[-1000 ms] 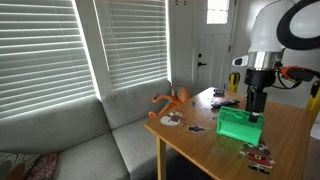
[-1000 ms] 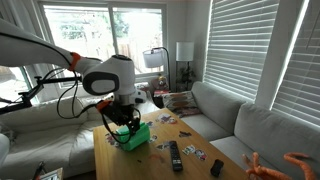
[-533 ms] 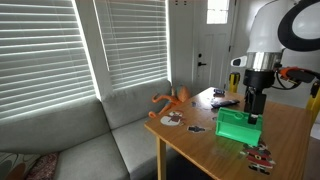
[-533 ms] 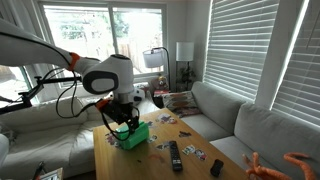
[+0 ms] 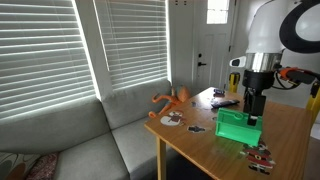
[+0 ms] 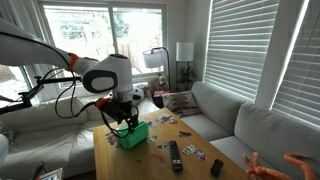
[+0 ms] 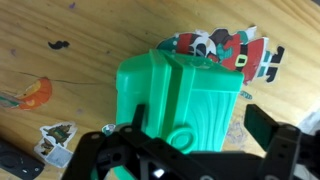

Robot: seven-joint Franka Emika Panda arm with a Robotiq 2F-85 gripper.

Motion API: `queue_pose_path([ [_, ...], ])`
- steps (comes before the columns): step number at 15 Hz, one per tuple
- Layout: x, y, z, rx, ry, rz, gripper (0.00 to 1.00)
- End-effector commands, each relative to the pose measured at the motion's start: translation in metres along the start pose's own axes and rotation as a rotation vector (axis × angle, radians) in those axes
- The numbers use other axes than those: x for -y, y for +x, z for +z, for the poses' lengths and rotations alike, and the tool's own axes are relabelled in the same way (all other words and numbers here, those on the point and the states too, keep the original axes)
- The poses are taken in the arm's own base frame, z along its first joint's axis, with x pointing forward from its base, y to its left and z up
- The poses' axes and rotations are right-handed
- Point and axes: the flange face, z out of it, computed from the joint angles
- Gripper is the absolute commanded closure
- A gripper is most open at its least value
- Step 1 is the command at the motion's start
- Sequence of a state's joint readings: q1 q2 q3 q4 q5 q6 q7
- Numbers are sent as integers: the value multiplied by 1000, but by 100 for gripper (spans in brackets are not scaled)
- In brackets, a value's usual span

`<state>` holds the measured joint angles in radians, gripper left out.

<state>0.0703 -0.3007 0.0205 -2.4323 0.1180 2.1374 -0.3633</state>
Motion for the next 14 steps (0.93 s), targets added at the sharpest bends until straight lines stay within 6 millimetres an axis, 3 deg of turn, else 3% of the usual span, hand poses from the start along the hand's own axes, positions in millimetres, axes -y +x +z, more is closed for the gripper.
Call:
queue_pose_path([
  [1, 9, 1, 7, 4, -46, -1, 0],
  [14, 32, 3, 15, 17, -132, -58, 0],
])
